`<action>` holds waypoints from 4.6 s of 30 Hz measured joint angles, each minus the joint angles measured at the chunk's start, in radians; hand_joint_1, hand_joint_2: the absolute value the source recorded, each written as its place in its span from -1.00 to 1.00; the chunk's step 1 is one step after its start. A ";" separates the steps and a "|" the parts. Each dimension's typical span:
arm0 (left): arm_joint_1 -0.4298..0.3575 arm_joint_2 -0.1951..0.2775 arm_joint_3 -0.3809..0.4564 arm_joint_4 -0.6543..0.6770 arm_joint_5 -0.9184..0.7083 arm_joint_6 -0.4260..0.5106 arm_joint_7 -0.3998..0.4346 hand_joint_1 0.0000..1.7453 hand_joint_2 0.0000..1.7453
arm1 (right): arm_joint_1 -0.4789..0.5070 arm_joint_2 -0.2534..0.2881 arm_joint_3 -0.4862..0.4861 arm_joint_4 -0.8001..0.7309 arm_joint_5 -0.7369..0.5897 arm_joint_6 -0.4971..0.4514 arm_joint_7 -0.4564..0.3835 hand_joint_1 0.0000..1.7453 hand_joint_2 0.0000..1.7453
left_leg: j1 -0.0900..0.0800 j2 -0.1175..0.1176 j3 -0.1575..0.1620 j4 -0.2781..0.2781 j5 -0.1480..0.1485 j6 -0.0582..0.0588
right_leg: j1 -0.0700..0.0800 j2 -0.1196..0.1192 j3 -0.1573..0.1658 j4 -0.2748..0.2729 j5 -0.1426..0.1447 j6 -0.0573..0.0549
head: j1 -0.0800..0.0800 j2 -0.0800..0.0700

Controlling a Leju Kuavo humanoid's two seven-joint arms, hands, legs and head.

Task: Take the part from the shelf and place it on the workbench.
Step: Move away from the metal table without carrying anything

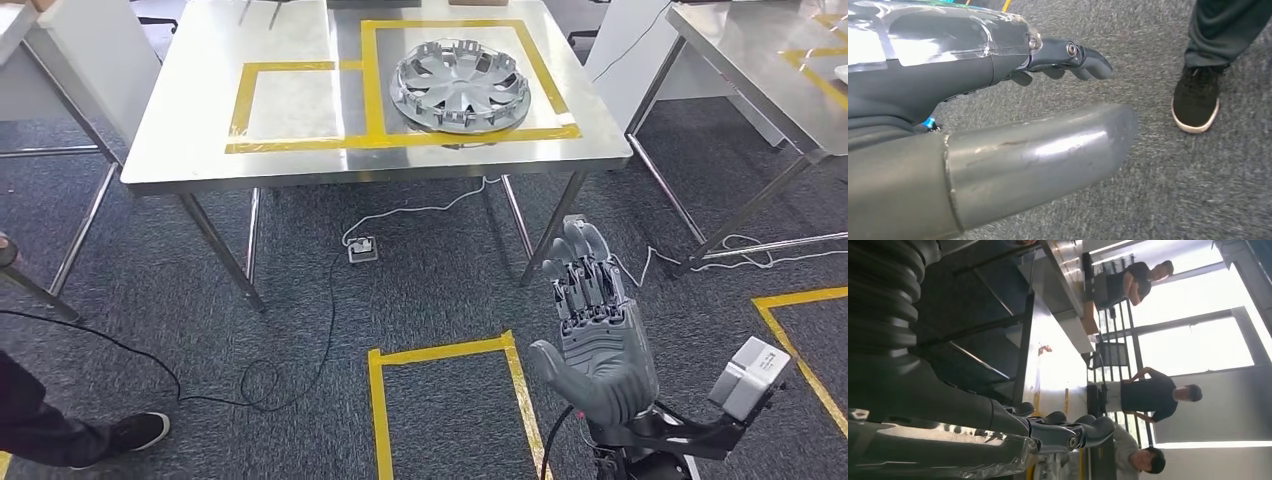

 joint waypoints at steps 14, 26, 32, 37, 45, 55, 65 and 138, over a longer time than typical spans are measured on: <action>0.001 -0.013 0.000 0.000 -0.050 0.007 0.008 -1.00 -1.00 | 0.009 0.004 0.010 0.012 0.309 -0.220 0.122 -1.00 1.00 | 0.001 -0.004 -0.081 0.093 -0.041 -0.052 | 0.009 -0.003 0.155 -0.293 0.146 -0.062 | 0.000 0.000; 0.004 -0.014 0.000 0.000 -0.066 0.009 0.012 -1.00 -1.00 | 0.031 0.020 0.009 0.059 0.425 -0.226 0.185 -1.00 1.00 | -0.007 -0.006 0.044 -0.021 -0.020 -0.017 | 0.008 -0.005 0.070 -0.236 0.178 -0.026 | -0.023 0.000; 0.005 -0.014 0.000 0.000 -0.078 0.009 0.013 -1.00 -1.00 | 0.041 0.023 0.008 0.086 0.485 -0.229 0.225 -1.00 1.00 | -0.001 -0.005 -0.001 -0.023 0.021 -0.001 | -0.002 0.000 -0.025 0.039 -0.003 0.003 | -0.002 0.000; 0.005 -0.014 0.000 0.000 -0.089 0.009 0.015 -1.00 -1.00 | 0.052 0.028 -0.003 0.115 0.541 -0.229 0.232 -1.00 1.00 | -0.002 -0.009 -0.025 -0.023 0.047 -0.015 | 0.001 0.001 0.150 -0.215 0.087 -0.015 | 0.011 0.000; 0.006 -0.014 0.000 0.000 -0.091 0.007 0.015 -1.00 -1.00 | 0.063 0.040 -0.019 0.142 0.558 -0.230 0.240 -1.00 1.00 | -0.001 -0.006 -0.077 0.094 -0.040 -0.050 | 0.009 -0.004 0.160 -0.294 0.140 -0.061 | -0.008 0.000; 0.006 -0.014 -0.001 0.000 -0.091 0.006 0.015 -1.00 -1.00 | 0.066 0.051 -0.026 0.169 0.548 -0.230 0.246 -1.00 1.00 | -0.009 -0.008 0.061 -0.023 -0.034 -0.029 | 0.017 -0.005 0.086 -0.242 0.166 -0.042 | -0.025 0.000; 0.009 -0.014 -0.007 0.000 -0.091 -0.001 0.032 -1.00 -1.00 | 0.071 0.057 -0.040 0.192 0.556 -0.230 0.246 -1.00 1.00 | -0.010 -0.006 0.003 -0.025 0.022 0.003 | 0.001 0.001 0.010 0.029 0.005 -0.005 | 0.001 0.000; 0.022 -0.023 -0.183 0.000 -0.092 -0.085 0.103 -1.00 -1.00 | -0.185 0.205 -0.224 1.705 -0.366 -0.053 0.362 -1.00 -1.00 | -0.020 0.040 0.039 -0.002 -0.050 -0.029 | 0.033 -0.042 0.109 -0.282 0.166 -0.085 | 0.024 0.000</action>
